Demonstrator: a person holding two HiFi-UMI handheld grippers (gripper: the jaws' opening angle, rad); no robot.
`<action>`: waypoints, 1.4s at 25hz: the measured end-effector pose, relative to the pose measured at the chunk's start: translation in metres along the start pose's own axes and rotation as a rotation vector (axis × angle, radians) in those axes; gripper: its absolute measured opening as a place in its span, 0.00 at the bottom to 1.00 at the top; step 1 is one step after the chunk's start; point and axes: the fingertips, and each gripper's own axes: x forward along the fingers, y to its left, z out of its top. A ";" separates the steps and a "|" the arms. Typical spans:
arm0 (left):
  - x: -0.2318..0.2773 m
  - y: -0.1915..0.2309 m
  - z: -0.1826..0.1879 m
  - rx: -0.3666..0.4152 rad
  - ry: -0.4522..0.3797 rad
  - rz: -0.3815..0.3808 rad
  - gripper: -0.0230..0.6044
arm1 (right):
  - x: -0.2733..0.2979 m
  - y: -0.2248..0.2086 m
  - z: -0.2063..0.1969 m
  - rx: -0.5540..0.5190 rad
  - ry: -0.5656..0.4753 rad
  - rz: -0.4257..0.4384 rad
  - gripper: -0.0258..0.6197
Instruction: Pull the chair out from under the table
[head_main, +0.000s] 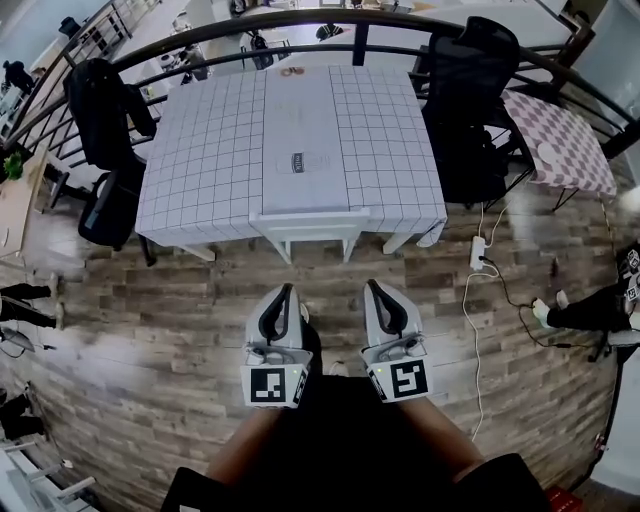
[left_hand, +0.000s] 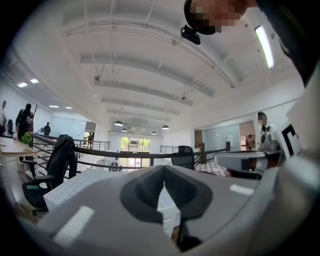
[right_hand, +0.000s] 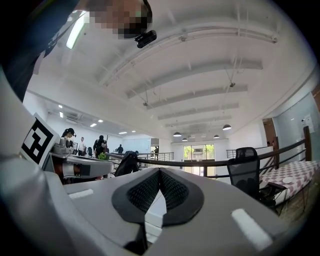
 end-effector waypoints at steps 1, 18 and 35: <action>0.004 0.001 -0.003 0.000 0.003 -0.001 0.05 | 0.004 -0.002 -0.003 0.000 0.000 0.000 0.04; 0.112 0.114 -0.005 -0.045 0.043 -0.100 0.05 | 0.146 0.004 -0.004 -0.011 0.094 -0.071 0.04; 0.149 0.158 -0.050 -0.091 0.130 -0.108 0.05 | 0.206 0.033 -0.039 0.000 0.217 0.025 0.04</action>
